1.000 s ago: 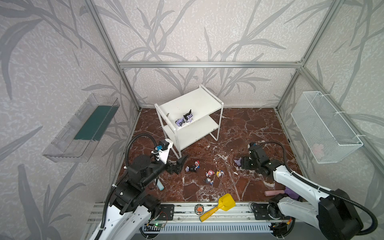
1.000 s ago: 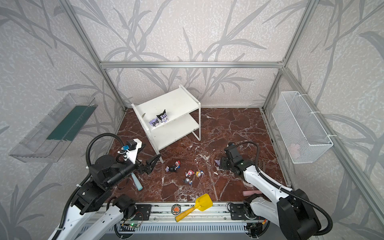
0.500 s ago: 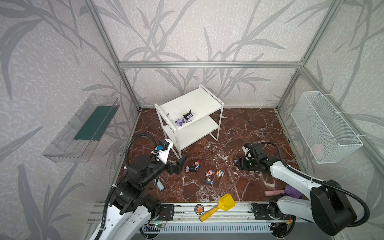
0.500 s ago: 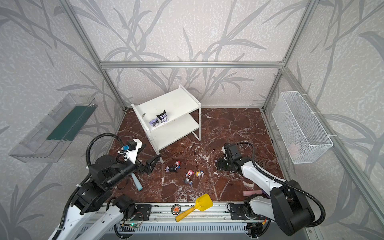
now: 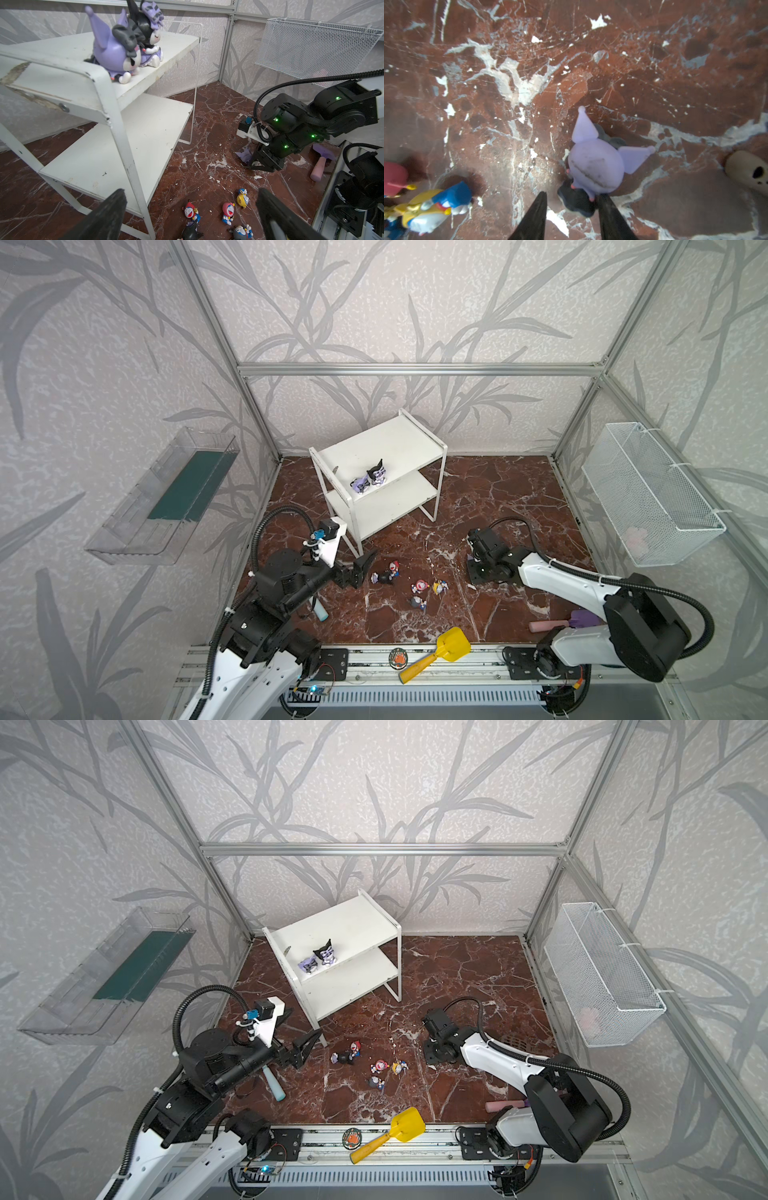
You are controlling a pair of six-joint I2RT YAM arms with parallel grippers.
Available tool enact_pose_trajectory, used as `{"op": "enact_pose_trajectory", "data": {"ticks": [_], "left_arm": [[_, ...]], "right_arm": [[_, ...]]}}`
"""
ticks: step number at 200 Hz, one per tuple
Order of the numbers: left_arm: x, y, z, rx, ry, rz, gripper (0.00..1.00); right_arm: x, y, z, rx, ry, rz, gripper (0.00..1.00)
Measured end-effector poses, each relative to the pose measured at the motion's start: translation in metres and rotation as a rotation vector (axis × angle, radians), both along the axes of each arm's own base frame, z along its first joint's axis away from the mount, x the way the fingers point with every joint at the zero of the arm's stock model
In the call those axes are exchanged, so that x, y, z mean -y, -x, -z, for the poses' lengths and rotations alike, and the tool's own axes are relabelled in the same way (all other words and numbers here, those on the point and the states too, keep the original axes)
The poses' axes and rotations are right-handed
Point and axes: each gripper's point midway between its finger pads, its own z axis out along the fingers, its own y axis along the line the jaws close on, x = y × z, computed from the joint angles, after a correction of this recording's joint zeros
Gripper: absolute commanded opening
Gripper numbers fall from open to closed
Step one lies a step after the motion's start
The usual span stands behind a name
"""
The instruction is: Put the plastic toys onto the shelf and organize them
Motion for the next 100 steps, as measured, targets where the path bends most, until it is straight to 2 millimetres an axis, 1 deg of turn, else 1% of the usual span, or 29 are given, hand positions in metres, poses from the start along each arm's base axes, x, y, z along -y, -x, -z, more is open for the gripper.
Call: {"op": "enact_pose_trajectory", "data": {"ticks": [42, 79, 100], "left_arm": [[0.002, 0.001, 0.001, -0.010, 0.008, 0.010, 0.99], [0.005, 0.001, 0.001, -0.024, 0.020, 0.025, 0.99], [0.012, 0.002, 0.005, -0.052, 0.027, 0.061, 0.99]], "right_arm": [[0.004, -0.003, 0.004, 0.003, 0.079, 0.001, 0.37], [0.004, -0.006, 0.002, 0.015, 0.097, 0.006, 0.25], [0.000, -0.007, 0.000, 0.022, 0.077, 0.002, 0.22]]}}
